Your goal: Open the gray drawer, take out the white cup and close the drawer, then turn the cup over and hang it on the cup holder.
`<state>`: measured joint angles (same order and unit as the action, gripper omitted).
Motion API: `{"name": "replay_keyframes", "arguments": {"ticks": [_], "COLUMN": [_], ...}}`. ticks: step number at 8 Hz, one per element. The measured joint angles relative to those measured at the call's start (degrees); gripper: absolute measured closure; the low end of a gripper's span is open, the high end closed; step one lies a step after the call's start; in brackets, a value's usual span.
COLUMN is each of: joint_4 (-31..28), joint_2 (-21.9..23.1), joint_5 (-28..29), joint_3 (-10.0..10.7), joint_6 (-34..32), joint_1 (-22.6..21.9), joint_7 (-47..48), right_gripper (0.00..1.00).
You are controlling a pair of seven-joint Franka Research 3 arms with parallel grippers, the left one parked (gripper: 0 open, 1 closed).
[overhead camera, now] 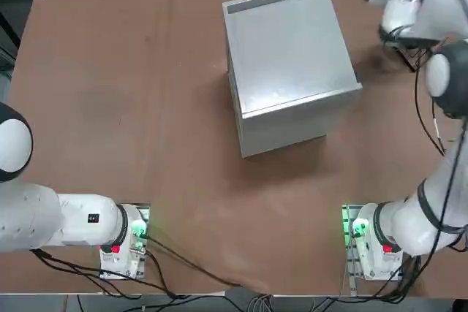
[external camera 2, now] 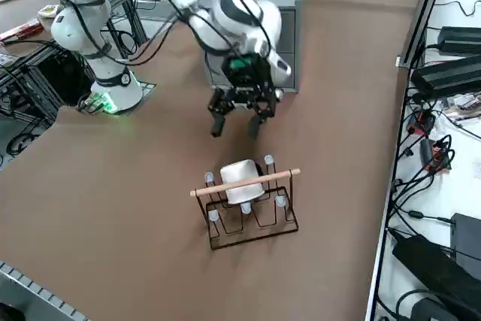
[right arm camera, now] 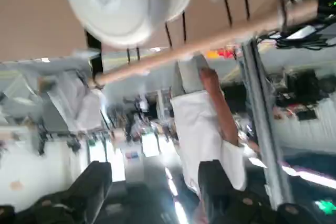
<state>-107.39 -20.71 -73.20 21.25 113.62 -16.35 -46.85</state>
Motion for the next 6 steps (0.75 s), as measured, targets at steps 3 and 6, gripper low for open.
{"name": "replay_keyframes", "arguments": {"ticks": [3,6], "joint_4": [7.53,20.0], "joint_2": [6.63,6.81], "joint_5": [23.18,40.69], "joint_3": [0.07,0.05], "joint_6": [-2.21,-12.72], "joint_1": [2.95,3.5], "joint_7": [-13.89,-14.7], "right_gripper": [0.0,0.0]}}
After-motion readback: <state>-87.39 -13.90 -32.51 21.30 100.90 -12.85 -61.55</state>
